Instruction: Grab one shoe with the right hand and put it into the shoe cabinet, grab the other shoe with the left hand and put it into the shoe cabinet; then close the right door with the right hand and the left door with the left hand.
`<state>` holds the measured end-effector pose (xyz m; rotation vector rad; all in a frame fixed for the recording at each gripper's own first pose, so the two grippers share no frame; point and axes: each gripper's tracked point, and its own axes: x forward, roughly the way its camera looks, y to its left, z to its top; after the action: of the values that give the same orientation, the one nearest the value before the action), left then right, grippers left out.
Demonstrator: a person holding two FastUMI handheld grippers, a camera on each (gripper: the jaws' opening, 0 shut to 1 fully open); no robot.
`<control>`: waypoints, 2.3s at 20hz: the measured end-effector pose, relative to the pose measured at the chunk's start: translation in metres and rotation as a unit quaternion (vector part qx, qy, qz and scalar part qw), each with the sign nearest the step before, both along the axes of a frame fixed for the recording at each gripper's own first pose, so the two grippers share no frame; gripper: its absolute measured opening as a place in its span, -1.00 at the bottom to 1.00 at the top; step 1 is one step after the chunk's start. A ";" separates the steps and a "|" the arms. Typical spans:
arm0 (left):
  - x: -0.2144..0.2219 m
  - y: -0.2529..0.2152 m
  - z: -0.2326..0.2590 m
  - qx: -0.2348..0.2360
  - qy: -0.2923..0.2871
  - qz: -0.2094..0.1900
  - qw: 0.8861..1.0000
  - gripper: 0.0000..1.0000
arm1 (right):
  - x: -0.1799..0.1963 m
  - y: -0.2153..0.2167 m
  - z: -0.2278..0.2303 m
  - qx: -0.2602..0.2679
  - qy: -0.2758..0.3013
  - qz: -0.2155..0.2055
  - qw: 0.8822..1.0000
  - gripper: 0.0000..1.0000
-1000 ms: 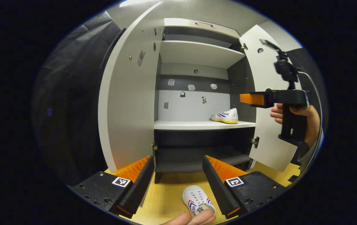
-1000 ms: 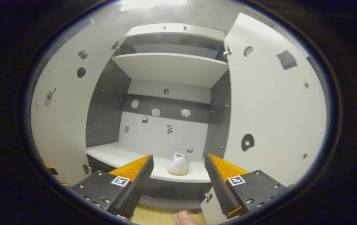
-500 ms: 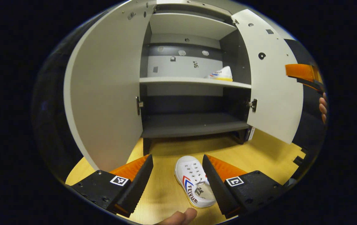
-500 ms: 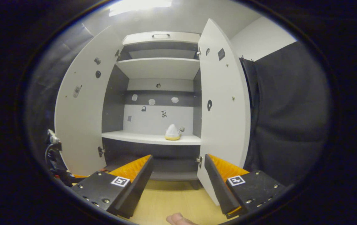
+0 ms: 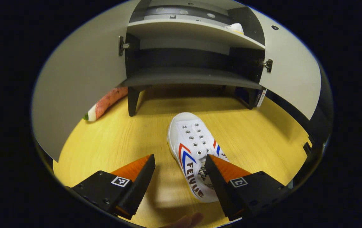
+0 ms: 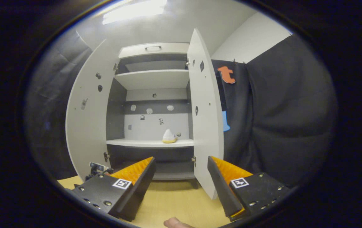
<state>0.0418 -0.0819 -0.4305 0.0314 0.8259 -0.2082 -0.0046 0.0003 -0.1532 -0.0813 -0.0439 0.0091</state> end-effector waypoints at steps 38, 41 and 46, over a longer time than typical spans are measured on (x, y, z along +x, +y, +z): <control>0.008 -0.007 0.198 -0.036 -0.229 0.036 0.972 -0.99 | 0.001 -0.015 -0.024 0.014 0.007 0.020 1.000 0.96; 0.021 -0.002 0.237 -0.039 -0.265 0.052 0.962 -0.99 | 0.004 -0.024 -0.030 0.009 0.023 0.010 1.000 0.96; 0.054 0.000 0.310 -0.059 -0.294 0.059 0.952 -0.99 | -0.002 -0.032 -0.024 0.014 0.025 0.005 1.000 0.96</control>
<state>0.0954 -0.0816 -0.1204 -0.0662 0.2183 -0.1243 -0.0061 -0.0318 -0.1773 -0.0532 0.0051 0.0209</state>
